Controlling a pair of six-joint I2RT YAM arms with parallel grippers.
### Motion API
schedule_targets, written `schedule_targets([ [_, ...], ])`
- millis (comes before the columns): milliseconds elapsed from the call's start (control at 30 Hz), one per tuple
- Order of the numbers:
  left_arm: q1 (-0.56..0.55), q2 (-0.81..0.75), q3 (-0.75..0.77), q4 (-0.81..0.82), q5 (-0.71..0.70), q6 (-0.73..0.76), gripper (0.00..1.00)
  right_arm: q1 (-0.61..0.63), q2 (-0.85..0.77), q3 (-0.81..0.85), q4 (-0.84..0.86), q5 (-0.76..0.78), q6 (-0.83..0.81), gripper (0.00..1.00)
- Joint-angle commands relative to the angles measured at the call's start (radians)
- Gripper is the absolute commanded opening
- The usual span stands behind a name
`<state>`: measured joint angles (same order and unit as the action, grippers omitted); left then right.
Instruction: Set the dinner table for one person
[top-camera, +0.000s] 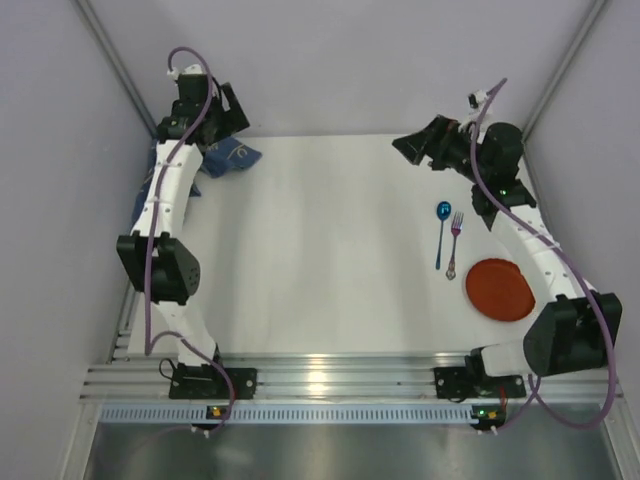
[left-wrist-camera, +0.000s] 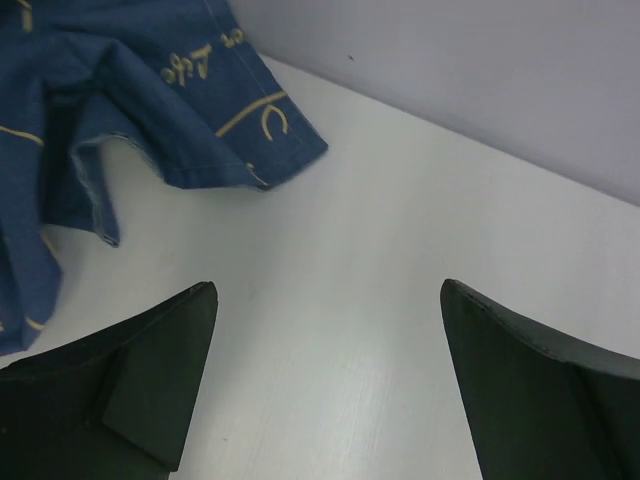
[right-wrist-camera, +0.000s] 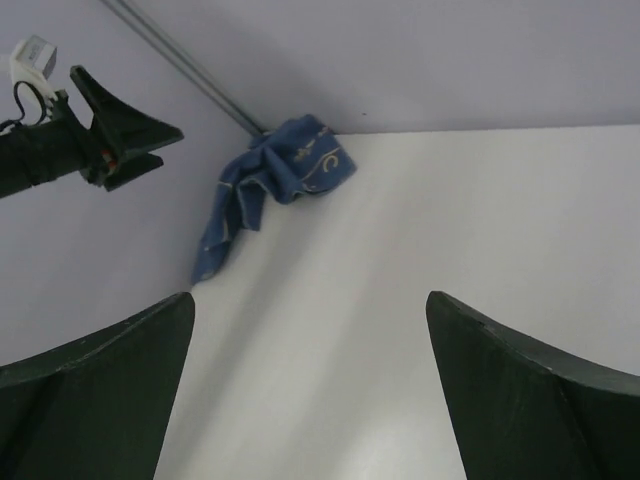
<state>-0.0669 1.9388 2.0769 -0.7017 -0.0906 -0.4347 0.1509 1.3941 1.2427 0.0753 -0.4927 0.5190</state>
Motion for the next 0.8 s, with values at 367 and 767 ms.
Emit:
schedule_targets([
  [367,0.234,-0.179,-0.360,0.019,-0.097,-0.073,0.99,0.007,-0.233,-0.477,-0.063,-0.138,0.311,1.00],
  [767,0.308,-0.034,-0.397,0.143,0.000,-0.159,0.94,0.007,-0.353,-0.520,-0.250,-0.098,0.167,1.00],
])
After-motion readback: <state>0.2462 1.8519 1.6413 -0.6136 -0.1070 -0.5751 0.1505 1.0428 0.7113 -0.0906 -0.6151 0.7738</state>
